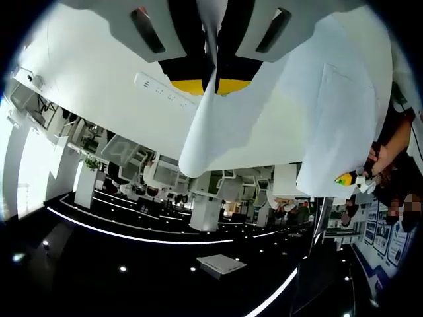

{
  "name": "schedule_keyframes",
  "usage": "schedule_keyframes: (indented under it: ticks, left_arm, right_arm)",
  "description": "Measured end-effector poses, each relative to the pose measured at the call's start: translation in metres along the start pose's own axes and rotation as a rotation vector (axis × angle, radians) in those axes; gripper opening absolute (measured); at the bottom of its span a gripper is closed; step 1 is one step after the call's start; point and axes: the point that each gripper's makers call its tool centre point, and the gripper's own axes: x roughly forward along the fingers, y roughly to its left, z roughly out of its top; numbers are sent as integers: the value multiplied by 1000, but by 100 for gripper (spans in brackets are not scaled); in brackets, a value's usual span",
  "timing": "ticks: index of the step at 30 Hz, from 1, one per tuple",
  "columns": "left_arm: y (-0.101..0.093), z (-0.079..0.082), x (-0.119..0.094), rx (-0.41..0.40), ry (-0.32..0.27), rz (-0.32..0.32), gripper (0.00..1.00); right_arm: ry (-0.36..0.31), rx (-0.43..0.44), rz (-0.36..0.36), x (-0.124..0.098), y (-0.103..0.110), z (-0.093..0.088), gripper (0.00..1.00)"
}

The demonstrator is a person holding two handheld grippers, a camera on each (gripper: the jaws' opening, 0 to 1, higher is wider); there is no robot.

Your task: Organize the stack of printing papers by aligning and flattening the scattered papers on the table

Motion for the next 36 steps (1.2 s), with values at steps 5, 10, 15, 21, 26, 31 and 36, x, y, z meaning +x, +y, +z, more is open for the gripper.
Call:
schedule_keyframes:
  ticks: [5, 10, 15, 21, 26, 31, 36]
  left_arm:
    - [-1, -1, 0, -1, -1, 0, 6]
    - [-1, 0, 1, 1, -1, -1, 6]
    - [-1, 0, 1, 1, -2, -2, 6]
    - [0, 3, 0, 2, -4, -2, 6]
    - [-1, 3, -1, 4, -7, -1, 6]
    - [-1, 1, -1, 2, -8, 0, 6]
    - [0, 1, -1, 2, -8, 0, 6]
  right_arm:
    - [-11, -3, 11, -1, 6, 3, 0]
    - [-19, -9, 17, -1, 8, 7, 0]
    - [-20, -13, 20, -1, 11, 7, 0]
    - [-12, -16, 24, 1, 12, 7, 0]
    - [-8, -23, 27, 2, 14, 7, 0]
    - [-7, -29, 32, 3, 20, 7, 0]
    - [-1, -29, 34, 4, 19, 5, 0]
